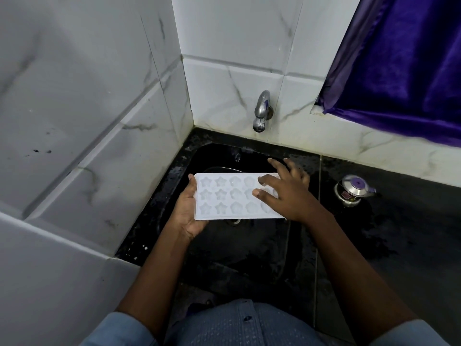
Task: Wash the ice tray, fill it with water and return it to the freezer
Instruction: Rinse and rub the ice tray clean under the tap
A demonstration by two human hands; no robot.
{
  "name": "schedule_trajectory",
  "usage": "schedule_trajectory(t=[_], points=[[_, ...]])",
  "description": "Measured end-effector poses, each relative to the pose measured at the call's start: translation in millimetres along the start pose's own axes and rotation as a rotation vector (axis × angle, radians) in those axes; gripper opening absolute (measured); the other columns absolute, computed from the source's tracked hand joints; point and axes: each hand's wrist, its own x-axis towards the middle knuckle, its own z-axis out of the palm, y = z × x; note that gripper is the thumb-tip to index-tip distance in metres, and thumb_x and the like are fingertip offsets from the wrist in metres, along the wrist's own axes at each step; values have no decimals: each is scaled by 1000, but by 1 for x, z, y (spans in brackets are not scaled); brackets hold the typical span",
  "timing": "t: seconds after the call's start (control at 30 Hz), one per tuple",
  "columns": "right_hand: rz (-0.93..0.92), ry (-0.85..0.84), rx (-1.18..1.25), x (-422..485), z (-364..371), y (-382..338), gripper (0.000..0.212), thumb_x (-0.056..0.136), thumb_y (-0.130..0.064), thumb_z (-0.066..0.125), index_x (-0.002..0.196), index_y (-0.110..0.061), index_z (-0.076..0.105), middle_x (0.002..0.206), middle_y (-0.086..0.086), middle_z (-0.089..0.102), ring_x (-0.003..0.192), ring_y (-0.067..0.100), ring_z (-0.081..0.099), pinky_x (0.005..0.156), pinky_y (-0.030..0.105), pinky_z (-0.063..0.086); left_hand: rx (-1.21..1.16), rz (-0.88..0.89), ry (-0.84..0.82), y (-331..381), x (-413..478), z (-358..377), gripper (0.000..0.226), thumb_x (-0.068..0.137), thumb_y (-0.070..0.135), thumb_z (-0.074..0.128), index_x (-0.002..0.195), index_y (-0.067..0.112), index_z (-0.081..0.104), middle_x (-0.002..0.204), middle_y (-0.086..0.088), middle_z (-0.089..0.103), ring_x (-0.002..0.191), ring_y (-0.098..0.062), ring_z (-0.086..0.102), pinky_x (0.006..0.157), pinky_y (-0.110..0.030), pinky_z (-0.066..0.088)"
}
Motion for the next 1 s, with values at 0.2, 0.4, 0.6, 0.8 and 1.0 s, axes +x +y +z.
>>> schedule_trajectory(t=[0.2, 0.4, 0.6, 0.8, 1.0], points=[[12, -1, 14, -1, -2, 0, 42, 97, -72, 44, 122, -42, 59, 173, -10, 12, 159, 17, -11, 121, 51, -5, -13, 5, -39, 2, -2, 1, 76, 105, 68, 30, 141, 9, 61, 140, -19, 67, 123, -35, 69, 87, -50, 63], [-2, 27, 36, -1, -4, -2, 39, 97, -71, 46, 113, -39, 63, 173, -10, 13, 159, 18, -9, 120, 51, -3, -24, 3, -48, 1, -4, 1, 75, 106, 67, 31, 140, 8, 62, 137, -20, 69, 119, -35, 71, 83, -49, 64], [12, 11, 41, -2, -3, -1, 39, 97, -72, 46, 112, -40, 62, 174, -10, 10, 159, 16, -10, 120, 51, -2, -24, 0, -37, 1, -3, 1, 76, 104, 69, 33, 140, 8, 62, 139, -20, 68, 121, -36, 70, 85, -51, 64], [25, -6, 17, -3, -3, 0, 42, 97, -73, 45, 120, -44, 66, 174, -11, 10, 159, 18, -10, 121, 52, -4, -7, 12, -48, 1, -2, -1, 78, 105, 69, 32, 144, 7, 58, 142, -21, 65, 127, -38, 66, 90, -52, 62], [42, 126, -66, -3, 2, 1, 52, 95, -78, 34, 117, -45, 67, 174, -6, 13, 159, 28, -3, 120, 58, 2, -32, 19, -55, -1, -4, 0, 75, 106, 67, 31, 139, 8, 62, 139, -21, 67, 121, -36, 70, 85, -50, 64]])
